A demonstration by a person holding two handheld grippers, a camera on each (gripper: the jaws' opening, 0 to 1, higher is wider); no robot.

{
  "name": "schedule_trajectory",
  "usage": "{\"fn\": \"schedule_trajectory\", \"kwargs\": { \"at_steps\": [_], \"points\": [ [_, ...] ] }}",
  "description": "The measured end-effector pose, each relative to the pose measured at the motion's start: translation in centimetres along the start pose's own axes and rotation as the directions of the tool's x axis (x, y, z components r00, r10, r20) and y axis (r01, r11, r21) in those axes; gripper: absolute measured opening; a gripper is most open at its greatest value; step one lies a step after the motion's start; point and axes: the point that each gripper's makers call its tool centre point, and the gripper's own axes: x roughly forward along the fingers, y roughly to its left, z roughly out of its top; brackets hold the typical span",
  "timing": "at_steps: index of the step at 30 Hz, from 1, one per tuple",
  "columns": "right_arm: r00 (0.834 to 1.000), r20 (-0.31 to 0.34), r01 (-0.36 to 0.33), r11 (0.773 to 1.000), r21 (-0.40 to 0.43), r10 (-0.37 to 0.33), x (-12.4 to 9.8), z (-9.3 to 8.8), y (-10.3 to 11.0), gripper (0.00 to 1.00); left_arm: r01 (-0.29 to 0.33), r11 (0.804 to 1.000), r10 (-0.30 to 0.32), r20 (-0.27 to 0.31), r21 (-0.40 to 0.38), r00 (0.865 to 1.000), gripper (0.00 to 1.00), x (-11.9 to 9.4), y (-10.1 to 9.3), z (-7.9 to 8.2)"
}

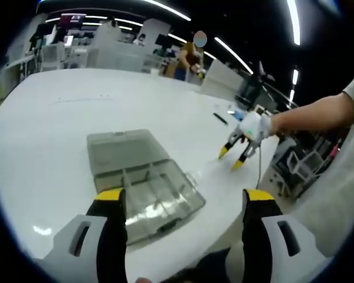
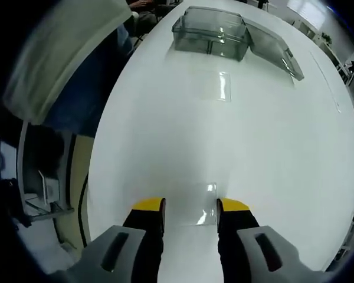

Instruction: Insert the divider into the dual guide fixture by aligning both edges with the guide slots and pushing it downward to the bottom, including one-sided entry, uneven engagement, binding, and posture correction.

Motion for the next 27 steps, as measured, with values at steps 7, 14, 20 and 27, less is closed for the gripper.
{"fn": "schedule_trajectory", "kwargs": {
  "at_steps": [7,14,20,27],
  "points": [
    [1.000,-0.022,-0.003,1.000,-0.019,0.003,0.01,-0.11,0.05,0.31,0.001,1.000,-0.001,-0.002,0.000,1.000,0.77,-0.23,0.04,-0.16],
    [1.000,-0.029,0.002,1.000,-0.008,-0.003,0.02,-0.21,-0.07,0.32,0.004,1.000,-0.004,-0.005,0.002,1.000,0.77,-0.33,0.03,-0.07],
    [0.999,-0.040,-0.002,1.000,-0.016,0.002,0.00,-0.38,-0.03,0.32,0.005,1.000,-0.005,-0.004,0.001,1.000,0.77,-0.48,0.00,-0.04],
    [1.000,-0.031,-0.005,1.000,-0.029,0.004,0.01,-0.35,0.01,0.30,0.000,1.000,0.000,-0.001,-0.004,1.000,0.76,-0.66,0.15,-0.18]
  ]
}}
